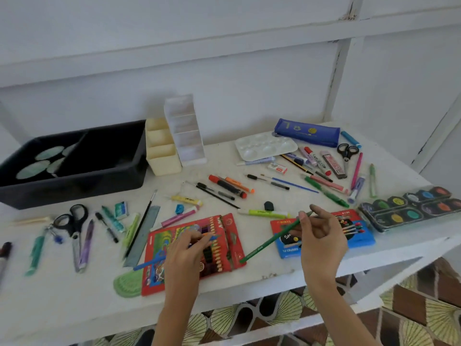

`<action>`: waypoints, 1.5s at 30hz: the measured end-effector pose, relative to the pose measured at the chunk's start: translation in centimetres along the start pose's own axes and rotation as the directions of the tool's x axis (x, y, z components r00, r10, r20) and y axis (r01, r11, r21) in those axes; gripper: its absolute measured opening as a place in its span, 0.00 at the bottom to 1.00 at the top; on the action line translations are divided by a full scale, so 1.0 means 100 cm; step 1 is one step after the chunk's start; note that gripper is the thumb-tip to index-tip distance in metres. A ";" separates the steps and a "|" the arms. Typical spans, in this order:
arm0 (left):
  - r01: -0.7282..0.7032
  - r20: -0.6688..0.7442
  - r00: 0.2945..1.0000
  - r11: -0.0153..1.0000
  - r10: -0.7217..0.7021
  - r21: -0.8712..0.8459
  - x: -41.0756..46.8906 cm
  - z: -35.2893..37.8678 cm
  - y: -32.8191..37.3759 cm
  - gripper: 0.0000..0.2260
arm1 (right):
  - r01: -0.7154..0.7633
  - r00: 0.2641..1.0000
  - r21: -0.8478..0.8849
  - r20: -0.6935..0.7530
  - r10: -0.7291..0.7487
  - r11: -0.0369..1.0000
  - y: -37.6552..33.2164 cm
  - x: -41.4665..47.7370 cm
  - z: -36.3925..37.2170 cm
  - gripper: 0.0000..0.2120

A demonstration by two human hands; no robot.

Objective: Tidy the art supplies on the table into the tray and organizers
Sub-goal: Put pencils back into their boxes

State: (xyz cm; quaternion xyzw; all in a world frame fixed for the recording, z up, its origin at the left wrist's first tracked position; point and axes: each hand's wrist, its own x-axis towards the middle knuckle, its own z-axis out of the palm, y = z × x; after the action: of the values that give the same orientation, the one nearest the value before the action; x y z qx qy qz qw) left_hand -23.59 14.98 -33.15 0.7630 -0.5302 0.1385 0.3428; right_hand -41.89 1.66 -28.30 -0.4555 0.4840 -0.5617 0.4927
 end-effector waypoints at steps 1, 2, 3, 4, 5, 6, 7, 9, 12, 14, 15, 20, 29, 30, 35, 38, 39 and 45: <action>0.020 -0.001 1.000 1.000 -0.020 -0.007 -0.005 -0.002 -0.003 0.17 | 0.017 1.000 -0.002 -0.013 -0.017 1.000 0.000 -0.002 0.000 0.10; 0.041 -0.002 0.999 0.999 -0.041 -0.013 -0.009 -0.004 -0.006 0.16 | 0.027 0.999 -0.003 -0.023 -0.027 1.000 0.001 -0.004 0.000 0.10; 0.058 -0.001 0.998 0.998 -0.058 -0.023 -0.012 -0.005 -0.009 0.15 | 0.033 0.999 -0.005 -0.029 -0.033 0.999 0.002 -0.006 0.001 0.11; 0.066 0.001 0.998 0.997 -0.066 -0.031 -0.014 -0.006 -0.011 0.15 | 0.034 0.999 -0.008 -0.030 -0.034 0.999 0.003 -0.008 0.002 0.11; 0.066 0.002 0.998 0.997 -0.066 -0.037 -0.016 -0.005 -0.013 0.15 | 0.031 0.999 -0.009 -0.030 -0.032 0.999 0.006 -0.010 0.003 0.11; 0.063 0.003 0.998 0.997 -0.063 -0.040 -0.019 -0.005 -0.015 0.16 | 0.026 0.999 -0.008 -0.028 -0.026 1.000 0.008 -0.012 0.005 0.11; 0.060 0.004 0.998 0.997 -0.060 -0.045 -0.020 -0.005 -0.015 0.16 | 0.020 0.999 -0.004 -0.026 -0.020 1.000 0.010 -0.015 0.006 0.11; 0.071 -0.001 0.997 0.996 -0.071 -0.062 -0.024 -0.003 -0.015 0.15 | 0.007 1.000 0.008 -0.016 -0.007 1.000 0.014 -0.022 0.009 0.11; 0.127 -0.024 0.991 0.985 -0.131 -0.121 -0.030 0.004 -0.017 0.14 | -0.032 0.999 0.016 0.012 0.032 0.999 0.020 -0.032 0.013 0.10; 0.166 -0.049 0.984 0.977 -0.174 -0.136 -0.034 0.009 -0.020 0.11 | -0.089 0.995 0.011 0.056 0.088 0.996 0.026 -0.039 0.017 0.11; 0.180 -0.062 0.980 0.975 -0.189 -0.130 -0.035 0.010 -0.021 0.09 | -0.122 0.989 0.005 0.086 0.121 0.992 0.029 -0.044 0.019 0.12; 0.203 -0.087 0.973 0.972 -0.215 -0.121 -0.035 0.009 -0.016 0.09 | -0.153 0.970 -0.113 0.172 0.171 0.982 0.045 -0.067 0.025 0.16; 0.185 -0.089 0.975 0.963 -0.205 -0.197 -0.035 0.006 -0.015 0.07 | 0.159 0.946 -0.490 0.325 0.011 0.857 0.058 -0.074 0.040 0.13; 0.186 -0.087 0.975 0.962 -0.206 -0.199 -0.035 0.006 -0.015 0.08 | 0.184 0.942 -0.522 0.336 0.002 0.833 0.061 -0.073 0.040 0.12; 0.194 -0.079 0.974 0.962 -0.212 -0.191 -0.035 0.006 -0.014 0.10 | 0.522 0.844 -0.557 0.447 -0.297 0.646 0.075 -0.091 0.043 0.20; 0.207 -0.050 0.974 0.959 -0.220 -0.196 -0.036 0.005 -0.014 0.11 | 0.494 0.848 -0.489 0.453 -0.274 0.719 0.079 -0.098 0.042 0.22; 0.209 -0.042 0.974 0.957 -0.222 -0.199 -0.036 0.006 -0.015 0.11 | 0.462 0.854 -0.477 0.467 -0.231 0.748 0.079 -0.097 0.042 0.21; 0.231 -0.041 0.967 0.932 -0.252 -0.279 -0.030 0.006 -0.014 0.08 | 0.251 0.874 -0.323 0.481 -0.070 0.913 0.055 -0.088 0.034 0.07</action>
State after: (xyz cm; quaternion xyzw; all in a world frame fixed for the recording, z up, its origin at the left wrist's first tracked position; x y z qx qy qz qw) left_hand -23.61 17.04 -35.87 0.7623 -0.4327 0.0502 0.4787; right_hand -37.07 9.86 -33.67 -0.7001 0.4116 -0.3743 0.4475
